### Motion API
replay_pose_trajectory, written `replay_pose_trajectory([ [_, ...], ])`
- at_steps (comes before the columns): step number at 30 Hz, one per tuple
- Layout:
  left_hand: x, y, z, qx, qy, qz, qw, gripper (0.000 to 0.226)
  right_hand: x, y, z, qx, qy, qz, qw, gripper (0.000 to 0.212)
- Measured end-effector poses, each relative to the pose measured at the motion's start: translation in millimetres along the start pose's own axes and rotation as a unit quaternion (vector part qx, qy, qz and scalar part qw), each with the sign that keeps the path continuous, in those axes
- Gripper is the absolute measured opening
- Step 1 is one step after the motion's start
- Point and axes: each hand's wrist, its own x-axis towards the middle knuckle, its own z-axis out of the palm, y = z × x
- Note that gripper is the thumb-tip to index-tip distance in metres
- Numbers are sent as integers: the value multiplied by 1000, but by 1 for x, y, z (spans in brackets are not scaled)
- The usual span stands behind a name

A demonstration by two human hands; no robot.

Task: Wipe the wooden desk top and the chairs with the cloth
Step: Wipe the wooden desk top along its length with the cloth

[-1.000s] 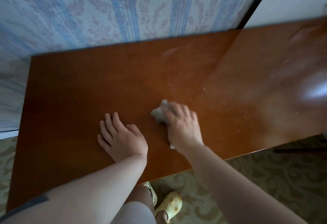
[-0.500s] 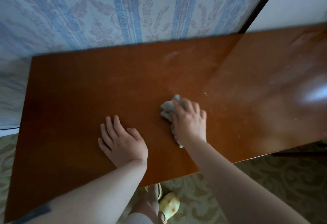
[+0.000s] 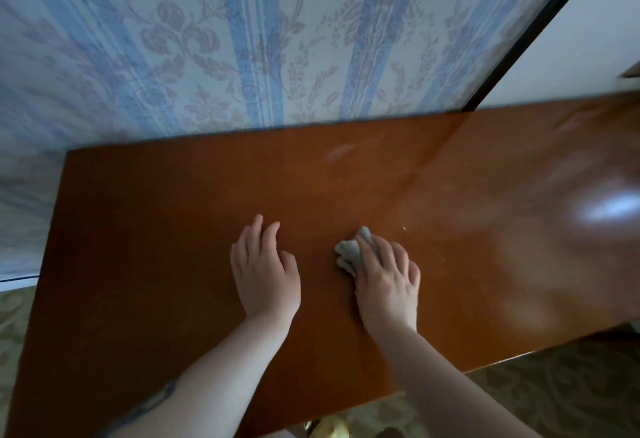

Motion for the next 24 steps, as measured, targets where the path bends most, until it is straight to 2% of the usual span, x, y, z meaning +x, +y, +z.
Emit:
replay_pose_trajectory([
  [2, 12, 2, 4, -7, 7, -21, 1000, 43, -16, -3, 1, 33, 33, 90, 995, 46],
  [4, 13, 4, 7, -6, 26, -41, 999, 42, -40, -15, 7, 43, 60, 73, 995, 44],
  [7, 12, 6, 11, 4, 40, -39, 998, 43, -45, -27, 11, 76, 22, -93, 993, 54],
  [9, 13, 5, 12, 16, 40, -36, 998, 43, -14, -17, 7, 39, -18, -225, 973, 57],
  [10, 14, 4, 13, 18, 43, -38, 998, 42, 3, -9, 8, 12, -26, -255, 967, 57],
  [11, 14, 4, 13, 16, 46, -42, 998, 42, 17, 0, 9, 7, -24, -242, 970, 55],
  [12, 13, 5, 14, 15, 48, -44, 998, 42, 27, 8, 9, 24, -13, -182, 983, 52],
  [14, 12, 6, 14, 21, 48, -41, 998, 42, 26, 8, 10, 88, 30, -7, 996, 45],
  [15, 12, 6, 14, 26, 47, -39, 998, 43, 16, 0, 12, 95, 52, 52, 993, 44],
  [17, 13, 7, 14, 34, 45, -41, 998, 43, -2, -24, 16, 78, 70, 84, 991, 48],
  [19, 13, 7, 15, 34, 49, -42, 997, 43, -7, -42, 19, 82, 54, 13, 995, 57],
  [22, 13, 7, 16, 38, 54, -41, 997, 42, 29, -33, 15, 49, -5, -201, 978, 61],
  [23, 13, 7, 16, 37, 57, -40, 997, 42, 44, -22, 14, 22, -15, -226, 974, 60],
  [24, 12, 7, 16, 35, 61, -40, 997, 42, 55, -11, 13, 15, -17, -198, 980, 59],
])
